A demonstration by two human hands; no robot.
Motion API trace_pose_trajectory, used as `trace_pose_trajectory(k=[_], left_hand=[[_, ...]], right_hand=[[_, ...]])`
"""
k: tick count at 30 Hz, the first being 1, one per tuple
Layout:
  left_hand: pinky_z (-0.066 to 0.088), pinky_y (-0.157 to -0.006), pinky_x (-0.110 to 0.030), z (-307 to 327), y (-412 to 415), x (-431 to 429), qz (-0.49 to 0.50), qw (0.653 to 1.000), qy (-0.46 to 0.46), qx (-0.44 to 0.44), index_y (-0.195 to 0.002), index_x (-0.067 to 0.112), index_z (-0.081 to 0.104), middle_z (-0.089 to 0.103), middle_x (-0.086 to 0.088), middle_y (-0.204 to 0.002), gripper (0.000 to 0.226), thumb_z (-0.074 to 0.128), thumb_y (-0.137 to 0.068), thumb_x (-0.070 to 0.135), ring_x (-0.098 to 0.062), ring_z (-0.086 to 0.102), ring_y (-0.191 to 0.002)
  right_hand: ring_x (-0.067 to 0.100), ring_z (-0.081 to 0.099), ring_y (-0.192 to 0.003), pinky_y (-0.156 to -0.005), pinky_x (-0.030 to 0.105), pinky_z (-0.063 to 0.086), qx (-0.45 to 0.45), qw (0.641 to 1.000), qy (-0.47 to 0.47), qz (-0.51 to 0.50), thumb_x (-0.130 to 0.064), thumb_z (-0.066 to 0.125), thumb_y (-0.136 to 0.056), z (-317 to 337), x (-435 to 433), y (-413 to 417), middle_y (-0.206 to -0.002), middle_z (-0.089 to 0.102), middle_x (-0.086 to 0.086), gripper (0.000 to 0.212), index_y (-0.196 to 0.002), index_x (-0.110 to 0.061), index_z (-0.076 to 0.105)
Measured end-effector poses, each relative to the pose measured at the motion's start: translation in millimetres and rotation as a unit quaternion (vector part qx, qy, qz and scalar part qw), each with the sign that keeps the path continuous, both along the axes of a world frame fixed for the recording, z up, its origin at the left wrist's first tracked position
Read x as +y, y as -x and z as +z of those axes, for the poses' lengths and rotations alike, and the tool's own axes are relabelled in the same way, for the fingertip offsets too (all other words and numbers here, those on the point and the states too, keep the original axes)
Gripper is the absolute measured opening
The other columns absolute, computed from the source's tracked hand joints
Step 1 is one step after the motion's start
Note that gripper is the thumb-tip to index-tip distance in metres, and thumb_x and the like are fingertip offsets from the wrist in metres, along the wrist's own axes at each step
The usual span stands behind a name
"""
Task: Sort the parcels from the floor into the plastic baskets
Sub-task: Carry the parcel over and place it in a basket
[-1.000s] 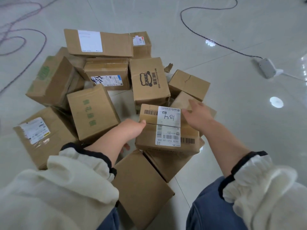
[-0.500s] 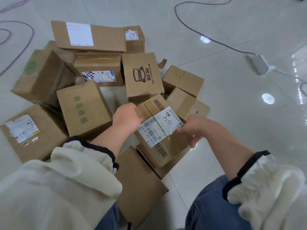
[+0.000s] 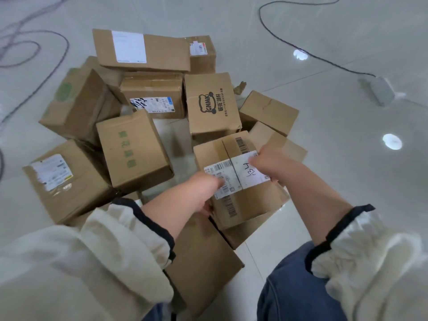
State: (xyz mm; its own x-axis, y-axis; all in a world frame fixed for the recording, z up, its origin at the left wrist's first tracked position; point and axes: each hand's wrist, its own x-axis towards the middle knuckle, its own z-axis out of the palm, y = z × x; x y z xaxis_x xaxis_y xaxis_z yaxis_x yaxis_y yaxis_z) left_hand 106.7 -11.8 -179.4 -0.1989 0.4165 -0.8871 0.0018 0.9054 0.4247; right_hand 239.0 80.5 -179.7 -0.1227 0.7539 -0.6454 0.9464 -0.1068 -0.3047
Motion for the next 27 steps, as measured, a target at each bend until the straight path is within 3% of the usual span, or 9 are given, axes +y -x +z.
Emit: trace_pose_trajectory(k=[5, 11, 13, 15, 17, 20, 23, 25, 27], left_hand=[[0.050, -0.088, -0.042, -6.2, 15.2, 15.0, -0.059, 0.992, -0.072, 0.086, -0.119, 0.016, 0.060, 0.063, -0.011, -0.109, 0.028, 0.052, -0.092, 0.015, -0.030, 0.058, -0.101], [0.048, -0.096, -0.038, -10.1, 22.6, 19.1, -0.057, 0.985, -0.139, 0.090, -0.125, 0.020, 0.060, 0.066, -0.010, -0.117, 0.042, 0.048, -0.091, 0.000, -0.027, 0.061, -0.107], [0.050, -0.089, -0.033, -10.2, 20.3, 20.6, -0.046, 0.988, -0.130, 0.073, -0.129, 0.022, 0.057, 0.064, -0.009, -0.120, 0.042, 0.049, -0.092, 0.003, -0.026, 0.060, -0.107], [0.045, -0.077, -0.028, -7.5, 18.5, 22.1, -0.013, 0.992, -0.109, 0.066, -0.135, 0.020, 0.050, 0.058, -0.008, -0.129, 0.042, 0.051, -0.094, 0.012, -0.027, 0.055, -0.113], [0.039, -0.090, -0.036, -7.5, 21.0, 20.4, 0.050, 0.992, -0.090, 0.068, -0.140, 0.013, 0.041, 0.045, -0.011, -0.141, 0.048, 0.053, -0.095, 0.023, -0.030, 0.045, -0.125], [0.033, -0.100, -0.047, -4.5, 25.9, 11.4, 0.165, 0.986, -0.018, 0.016, -0.140, 0.010, 0.037, 0.042, -0.017, -0.142, 0.052, 0.051, -0.096, 0.033, -0.037, 0.042, -0.124], [0.032, -0.096, -0.065, -4.9, 26.3, -3.9, 0.160, 0.978, 0.122, -0.061, -0.108, -0.003, 0.044, 0.056, -0.028, -0.103, 0.051, 0.053, -0.090, 0.045, -0.048, 0.054, -0.092], [0.032, -0.099, -0.063, -8.3, 24.4, -10.8, 0.132, 0.974, 0.153, -0.106, -0.085, -0.003, 0.045, 0.064, -0.028, -0.074, 0.050, 0.051, -0.090, 0.047, -0.046, 0.061, -0.083], [0.037, -0.096, -0.059, -10.2, 23.9, -10.0, 0.113, 0.977, 0.133, -0.121, -0.085, 0.005, 0.049, 0.067, -0.022, -0.067, 0.039, 0.050, -0.091, 0.044, -0.042, 0.064, -0.076]], right_hand=[[0.038, 0.069, -0.083, -0.073, 0.047, 0.059, 0.105, 0.967, 0.152, -0.177, -0.031, 0.040, -0.099, -2.6, -1.4, -7.8, -0.097, 0.068, 0.023, 0.034, -0.112, -0.004, 0.054], [0.038, 0.069, -0.059, -0.051, 0.044, 0.058, 0.158, 0.913, 0.256, -0.276, -0.037, 0.040, -0.099, -4.8, -3.5, -18.1, -0.067, 0.070, 0.023, 0.034, -0.099, -0.004, 0.051], [0.035, 0.070, -0.063, -0.059, 0.041, 0.058, 0.160, 0.890, 0.281, -0.322, -0.041, 0.041, -0.097, -5.7, -1.9, -18.4, -0.074, 0.072, 0.021, 0.039, -0.103, -0.004, 0.052], [0.034, 0.066, -0.078, -0.075, 0.040, 0.054, 0.109, 0.926, 0.223, -0.285, -0.048, 0.037, -0.095, -6.7, 3.2, -19.5, -0.094, 0.069, 0.021, 0.049, -0.107, -0.003, 0.051], [0.027, 0.058, -0.076, -0.066, 0.032, 0.049, 0.035, 0.978, 0.026, -0.205, -0.051, 0.036, -0.093, -7.3, 9.0, -18.7, -0.103, 0.063, 0.017, 0.048, -0.099, -0.007, 0.052], [0.027, 0.053, -0.089, -0.059, 0.026, 0.036, 0.042, 0.983, -0.132, -0.117, -0.043, 0.045, -0.093, -7.2, 16.7, -18.9, -0.121, 0.056, 0.015, 0.052, -0.130, -0.007, 0.041], [0.028, 0.050, -0.113, -0.081, 0.031, 0.041, 0.038, 0.989, -0.136, 0.047, -0.034, 0.046, -0.095, -10.4, 16.1, -13.4, -0.132, 0.052, 0.012, 0.048, -0.139, -0.015, 0.040], [0.024, 0.052, -0.100, -0.076, 0.030, 0.040, 0.042, 0.990, -0.112, 0.079, -0.030, 0.048, -0.095, -10.9, 12.7, -7.6, -0.121, 0.058, 0.011, 0.039, -0.131, -0.015, 0.048], [0.023, 0.054, -0.093, -0.072, 0.031, 0.043, 0.034, 0.992, -0.098, 0.075, -0.031, 0.050, -0.093, -10.5, 12.2, -4.3, -0.111, 0.060, 0.010, 0.035, -0.123, -0.013, 0.051]])
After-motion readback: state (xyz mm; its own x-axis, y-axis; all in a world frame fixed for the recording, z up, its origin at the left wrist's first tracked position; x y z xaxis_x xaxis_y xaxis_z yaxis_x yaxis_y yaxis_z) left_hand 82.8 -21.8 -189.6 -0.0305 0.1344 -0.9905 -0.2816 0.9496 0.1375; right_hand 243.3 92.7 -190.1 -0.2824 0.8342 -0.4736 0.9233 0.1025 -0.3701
